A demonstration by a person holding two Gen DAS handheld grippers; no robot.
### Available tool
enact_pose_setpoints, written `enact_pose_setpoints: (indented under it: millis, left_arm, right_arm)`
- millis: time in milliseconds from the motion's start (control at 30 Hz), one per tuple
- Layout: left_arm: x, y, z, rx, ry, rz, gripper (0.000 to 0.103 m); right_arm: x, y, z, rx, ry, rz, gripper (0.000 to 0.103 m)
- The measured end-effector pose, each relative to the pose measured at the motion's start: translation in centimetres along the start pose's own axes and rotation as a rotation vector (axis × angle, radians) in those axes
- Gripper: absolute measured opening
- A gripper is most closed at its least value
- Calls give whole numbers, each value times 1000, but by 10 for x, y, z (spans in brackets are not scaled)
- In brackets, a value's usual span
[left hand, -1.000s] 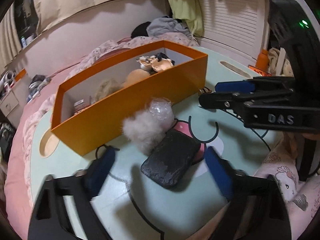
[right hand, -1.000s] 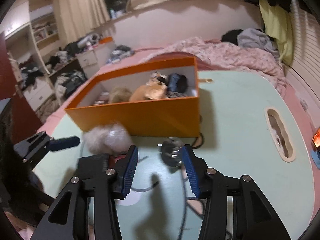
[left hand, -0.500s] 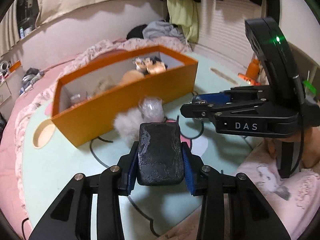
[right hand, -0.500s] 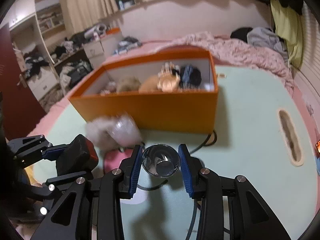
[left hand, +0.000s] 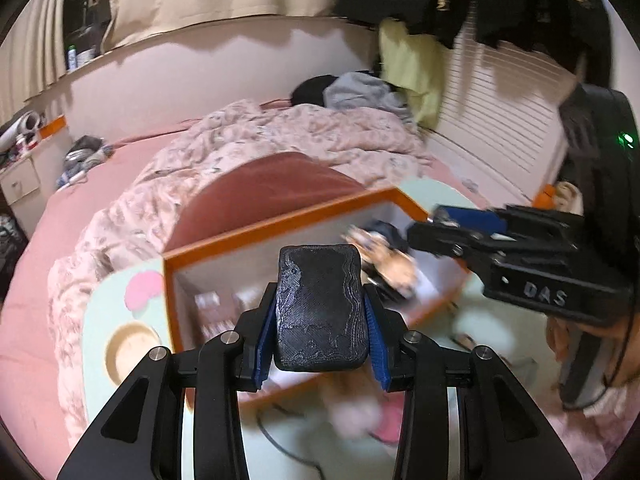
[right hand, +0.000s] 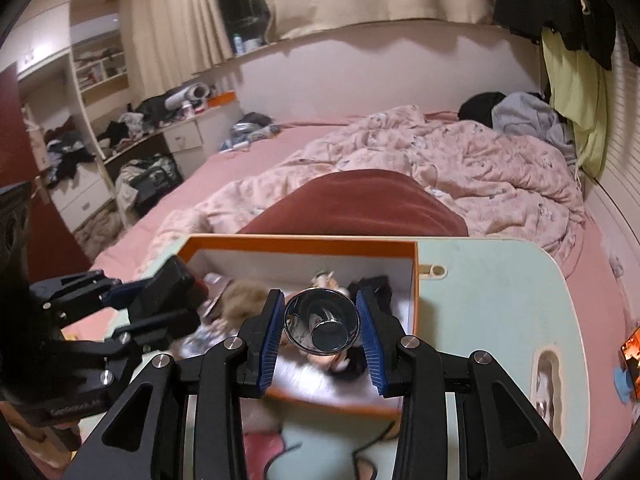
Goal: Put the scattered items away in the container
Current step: 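Drop the black case into the box with the left gripper while the right drops the cone in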
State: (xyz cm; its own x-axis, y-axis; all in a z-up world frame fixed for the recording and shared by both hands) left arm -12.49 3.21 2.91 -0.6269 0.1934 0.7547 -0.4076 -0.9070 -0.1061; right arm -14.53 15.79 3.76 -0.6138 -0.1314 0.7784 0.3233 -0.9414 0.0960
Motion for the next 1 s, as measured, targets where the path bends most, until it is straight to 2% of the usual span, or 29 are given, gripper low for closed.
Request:
enact_pose_setpoints:
  millis: [67, 200, 233, 300, 333, 367, 633, 800, 867, 933, 1000]
  left_arm:
    - [3, 8, -12, 14, -2, 17, 41]
    - [-2, 26, -33, 21, 27, 125, 41]
    - [-4, 30, -35, 22, 26, 150, 43]
    - [-5, 33, -32, 16, 8, 178, 70]
    - [-5, 34, -27, 19, -15, 185, 74]
    - [-5, 35, -21, 25, -43, 186, 76]
    - [-9, 29, 15, 47, -72, 129, 76]
    - [-35, 10, 42, 65, -41, 81, 77]
    - [-52, 2, 49, 85, -44, 61, 83]
    - [-69, -3, 48, 122, -31, 42, 83]
    - [-92, -10, 41, 139, 14, 14, 83]
  right_arm:
    - [1, -2, -11, -8, 16, 0, 36]
    - [-2, -5, -30, -19, 50, -16, 37]
    - [-2, -6, -32, -16, 53, -27, 40]
    - [-2, -10, -33, -31, 48, -37, 57]
    - [-2, -12, -32, -39, 41, -39, 68]
    - [-3, -12, -30, -37, 37, -41, 70]
    - [-10, -7, 2, -19, 17, -31, 70]
    - [-41, 2, 29, 1, 43, 9, 70]
    - [-57, 3, 38, -21, 44, 29, 70]
    - [-77, 2, 42, -67, 51, 60, 70]
    - [-99, -1, 41, -122, 70, 100, 70]
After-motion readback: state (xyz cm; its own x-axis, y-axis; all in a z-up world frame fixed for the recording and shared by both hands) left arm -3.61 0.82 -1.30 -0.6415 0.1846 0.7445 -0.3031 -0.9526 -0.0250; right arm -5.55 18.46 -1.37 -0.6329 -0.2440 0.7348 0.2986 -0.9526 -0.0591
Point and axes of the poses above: each gripper's, at about its wrist camera, not at the fingertips, and z roughly against the way its jaws point, y to its left, x to its top, the point moved 10 cm from there along -z, roughly the way its jaws point, and after that the axes turned 7 degrees about -x, right-handed, at the moved point
